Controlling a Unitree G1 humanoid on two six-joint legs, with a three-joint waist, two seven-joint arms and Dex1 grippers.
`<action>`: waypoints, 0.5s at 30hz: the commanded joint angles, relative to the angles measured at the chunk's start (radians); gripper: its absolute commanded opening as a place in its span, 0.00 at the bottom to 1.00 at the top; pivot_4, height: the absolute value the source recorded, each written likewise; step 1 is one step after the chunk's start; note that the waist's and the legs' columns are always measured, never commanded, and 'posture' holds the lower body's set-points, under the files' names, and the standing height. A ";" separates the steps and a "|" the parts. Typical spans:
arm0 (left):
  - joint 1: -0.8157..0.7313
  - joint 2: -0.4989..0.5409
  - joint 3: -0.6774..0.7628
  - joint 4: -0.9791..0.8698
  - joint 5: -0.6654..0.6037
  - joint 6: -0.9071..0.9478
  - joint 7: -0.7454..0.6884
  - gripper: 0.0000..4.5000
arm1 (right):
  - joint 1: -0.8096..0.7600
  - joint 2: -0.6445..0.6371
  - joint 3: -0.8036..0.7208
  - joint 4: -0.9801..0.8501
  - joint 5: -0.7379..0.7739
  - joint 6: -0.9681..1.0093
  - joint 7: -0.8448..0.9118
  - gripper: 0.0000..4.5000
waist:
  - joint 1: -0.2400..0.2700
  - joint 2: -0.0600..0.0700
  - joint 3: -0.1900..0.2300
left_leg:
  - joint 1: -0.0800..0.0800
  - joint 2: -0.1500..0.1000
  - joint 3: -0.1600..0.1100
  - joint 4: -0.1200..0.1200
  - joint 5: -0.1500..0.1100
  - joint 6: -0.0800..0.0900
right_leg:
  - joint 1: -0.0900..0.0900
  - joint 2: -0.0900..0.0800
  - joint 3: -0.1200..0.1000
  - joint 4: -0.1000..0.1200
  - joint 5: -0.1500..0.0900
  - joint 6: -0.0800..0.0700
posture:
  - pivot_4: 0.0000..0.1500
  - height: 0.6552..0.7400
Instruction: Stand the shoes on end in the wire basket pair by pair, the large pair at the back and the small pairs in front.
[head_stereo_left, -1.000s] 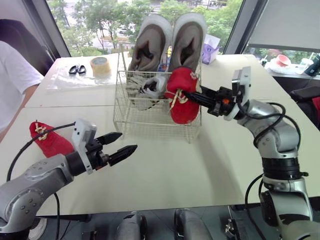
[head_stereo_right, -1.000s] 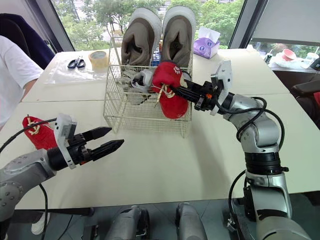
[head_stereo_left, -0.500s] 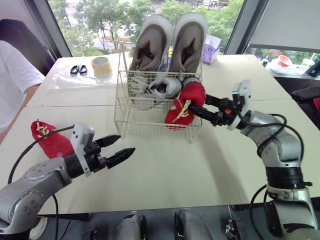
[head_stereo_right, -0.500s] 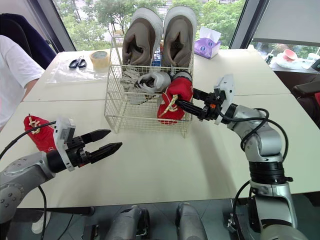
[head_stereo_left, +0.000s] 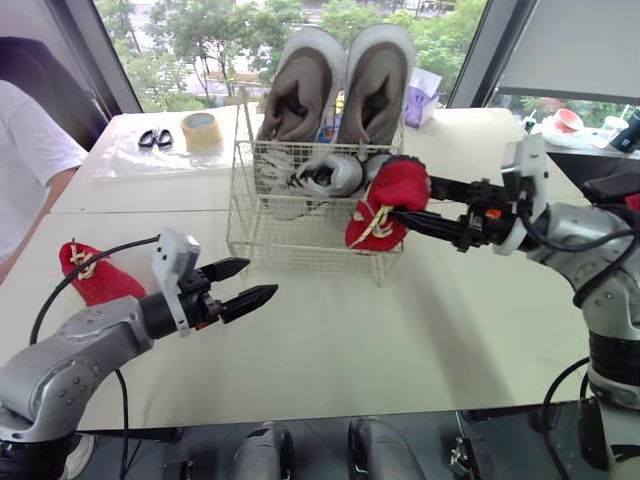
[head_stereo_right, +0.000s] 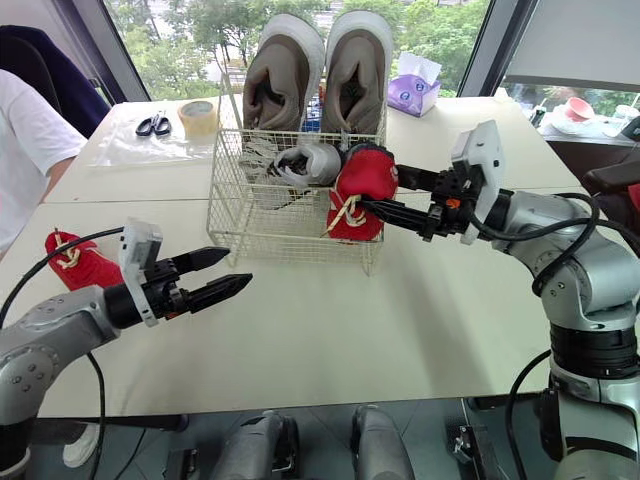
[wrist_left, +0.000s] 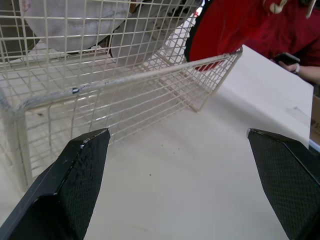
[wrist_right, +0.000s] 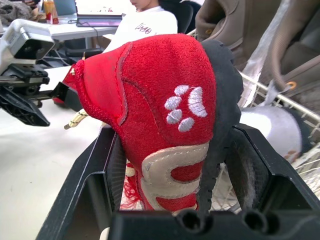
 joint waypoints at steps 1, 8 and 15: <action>-0.008 -0.007 0.003 -0.047 -0.020 0.014 0.025 1.00 | -0.017 0.011 0.018 0.029 -0.042 -0.063 0.014 0.66 | 0.000 0.000 0.000 | 0.000 0.000 0.000 0.000 0.000 0.000 | 0.000 0.000 0.000 0.000 0.000 0.000 | 1.00 1.00; -0.017 -0.005 0.016 -0.086 -0.055 0.049 0.083 1.00 | 0.003 -0.005 0.061 0.112 -0.101 -0.111 0.087 0.99 | 0.003 0.000 0.000 | 0.000 0.000 0.000 0.001 0.000 0.000 | 0.001 0.000 0.000 0.000 0.000 0.000 | 1.00 1.00; -0.026 0.010 0.033 -0.072 -0.071 0.058 0.089 1.00 | -0.014 -0.066 0.023 0.106 -0.107 -0.094 0.116 0.99 | 0.003 0.000 0.000 | 0.000 0.000 0.000 0.001 0.000 0.000 | 0.001 0.000 0.000 0.000 0.000 0.001 | 1.00 1.00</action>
